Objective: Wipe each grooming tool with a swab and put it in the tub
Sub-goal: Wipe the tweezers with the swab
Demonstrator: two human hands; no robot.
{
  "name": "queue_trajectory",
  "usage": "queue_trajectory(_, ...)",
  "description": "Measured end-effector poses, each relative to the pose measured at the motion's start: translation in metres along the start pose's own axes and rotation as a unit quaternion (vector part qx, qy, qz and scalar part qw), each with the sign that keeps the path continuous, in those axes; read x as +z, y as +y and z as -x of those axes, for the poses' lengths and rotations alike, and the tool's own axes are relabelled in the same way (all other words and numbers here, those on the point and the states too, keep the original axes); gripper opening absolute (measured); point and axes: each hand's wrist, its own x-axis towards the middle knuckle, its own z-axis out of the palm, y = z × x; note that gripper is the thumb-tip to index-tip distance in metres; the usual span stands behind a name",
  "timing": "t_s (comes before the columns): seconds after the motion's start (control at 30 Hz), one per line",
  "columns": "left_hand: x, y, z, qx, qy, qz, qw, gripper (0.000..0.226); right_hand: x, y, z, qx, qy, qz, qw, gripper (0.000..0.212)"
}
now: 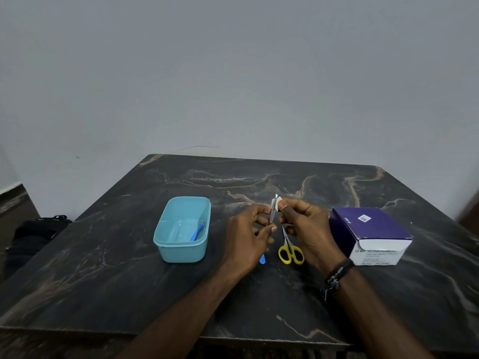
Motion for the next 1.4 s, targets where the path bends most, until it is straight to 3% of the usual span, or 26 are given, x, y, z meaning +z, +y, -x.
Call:
queue_trajectory(0.9, 0.0004, 0.0037, 0.0033, 0.001, -0.017, -0.008, 1.0, 0.029, 0.0026, -0.0008, 0.0005, -0.065, 0.088, 0.041, 0.993, 0.006)
queue_trajectory(1.4, -0.0029, 0.0041, 0.0028, 0.027, -0.014, 0.002, 1.0, 0.024, 0.001, -0.0033, 0.0024, 0.0, -0.018, 0.035, 0.999, 0.017)
